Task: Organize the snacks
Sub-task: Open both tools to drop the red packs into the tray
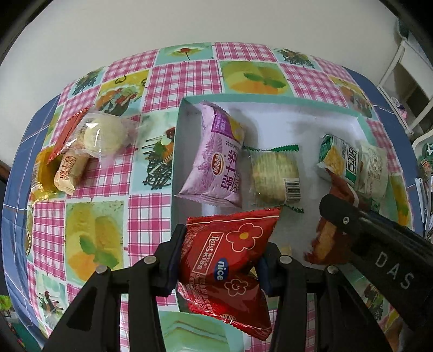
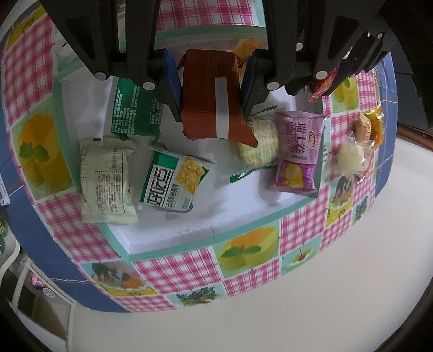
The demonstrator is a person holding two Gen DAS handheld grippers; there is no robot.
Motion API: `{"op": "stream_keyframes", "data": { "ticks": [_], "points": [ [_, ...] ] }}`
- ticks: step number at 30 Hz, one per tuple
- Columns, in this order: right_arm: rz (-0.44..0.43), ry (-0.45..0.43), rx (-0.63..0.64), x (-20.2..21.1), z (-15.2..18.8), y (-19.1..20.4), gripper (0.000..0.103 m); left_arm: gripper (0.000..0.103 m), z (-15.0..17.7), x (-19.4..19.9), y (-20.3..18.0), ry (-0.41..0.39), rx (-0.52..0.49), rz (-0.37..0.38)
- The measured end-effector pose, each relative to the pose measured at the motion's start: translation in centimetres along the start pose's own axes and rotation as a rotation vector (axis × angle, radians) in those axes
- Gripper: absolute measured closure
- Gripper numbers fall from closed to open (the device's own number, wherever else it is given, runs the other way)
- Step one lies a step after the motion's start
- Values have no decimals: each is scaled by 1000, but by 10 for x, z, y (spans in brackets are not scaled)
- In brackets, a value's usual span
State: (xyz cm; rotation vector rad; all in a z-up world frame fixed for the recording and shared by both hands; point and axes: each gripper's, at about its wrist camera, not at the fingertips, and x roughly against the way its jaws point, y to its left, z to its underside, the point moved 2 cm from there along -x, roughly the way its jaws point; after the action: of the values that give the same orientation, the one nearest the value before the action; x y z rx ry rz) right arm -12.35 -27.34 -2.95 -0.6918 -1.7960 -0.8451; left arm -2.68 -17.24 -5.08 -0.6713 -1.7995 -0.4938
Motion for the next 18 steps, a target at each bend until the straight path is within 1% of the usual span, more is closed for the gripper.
{"op": "stream_keyframes", "data": {
  "ticks": [4,5,7,9,11,14,16,18],
  "points": [
    [2,7,-9,-1,0,0,58,53,0,-2,1,17,22,23],
    [3,6,-7,0,0,0,58,52,0,-3,2,21,32,30],
    [3,3,-3,1,0,2,58,43,0,-2,4,22,41,32],
    [-3,-3,-3,3,-1,4,57,43,-2,-2,5,20,47,37],
    [-4,-12,0,7,-1,5,54,42,-3,3,5,11,55,46],
    [-14,-36,4,17,-4,7,52,41,-6,10,9,-11,66,53],
    [-18,-54,6,23,-5,8,52,38,-8,16,13,-26,79,51],
    [-17,-73,11,29,-7,10,51,37,-9,21,18,-41,95,42]
  ]
}}
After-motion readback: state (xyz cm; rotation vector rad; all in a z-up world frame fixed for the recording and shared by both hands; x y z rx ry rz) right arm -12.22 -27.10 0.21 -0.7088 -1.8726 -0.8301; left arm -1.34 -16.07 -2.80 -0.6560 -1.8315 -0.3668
